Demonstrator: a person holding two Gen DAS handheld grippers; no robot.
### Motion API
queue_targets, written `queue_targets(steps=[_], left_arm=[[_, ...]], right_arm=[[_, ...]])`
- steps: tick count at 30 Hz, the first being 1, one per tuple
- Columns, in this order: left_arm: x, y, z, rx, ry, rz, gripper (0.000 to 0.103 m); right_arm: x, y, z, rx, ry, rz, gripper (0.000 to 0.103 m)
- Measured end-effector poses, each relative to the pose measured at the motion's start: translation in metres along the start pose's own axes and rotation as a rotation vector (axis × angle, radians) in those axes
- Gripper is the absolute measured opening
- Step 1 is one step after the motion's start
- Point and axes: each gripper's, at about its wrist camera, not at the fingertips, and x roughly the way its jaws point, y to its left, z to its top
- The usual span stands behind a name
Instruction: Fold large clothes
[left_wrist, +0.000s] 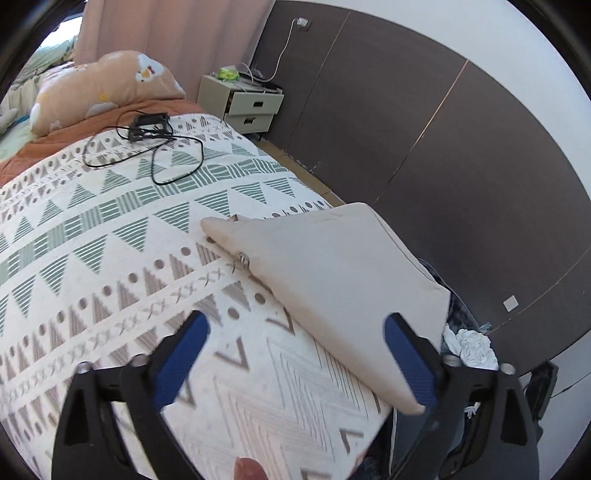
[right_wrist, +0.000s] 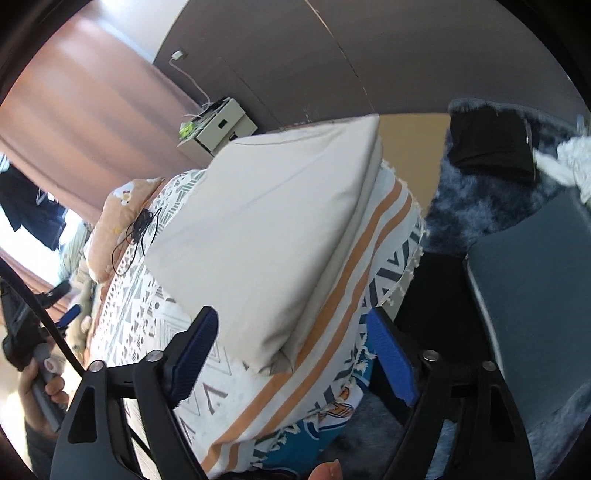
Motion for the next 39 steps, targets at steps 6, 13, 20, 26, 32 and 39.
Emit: queue_targets(steps=[6, 13, 20, 26, 32, 39], left_arm=[[-0.063, 0.008, -0.024, 0.024, -0.08, 0.022, 0.103], [-0.134, 0.01, -0.058, 0.073, -0.168, 0.042, 0.103], [-0.209, 0.005, -0.119, 0.094, -0.257, 0.078, 0.103], [-0.262, -0.002, -0.174, 0.116, -0.329, 0.171, 0.103], [-0.303, -0.011, -0.22, 0.104, -0.398, 0.218, 0.103], [-0.335, -0.032, -0.275, 0.096, -0.455, 0.263, 0.103]], right_arm=[[-0.044, 0.023, -0.024, -0.094, -0.079, 0.019, 0.103], [-0.071, 0.031, -0.052, -0.148, -0.095, 0.051, 0.103], [-0.097, 0.044, -0.066, -0.293, -0.083, 0.038, 0.103], [-0.129, 0.047, -0.081, -0.36, -0.09, 0.055, 0.103], [-0.162, 0.045, -0.102, -0.421, -0.11, 0.086, 0.103], [-0.198, 0.039, -0.133, -0.484, -0.134, 0.135, 0.103]])
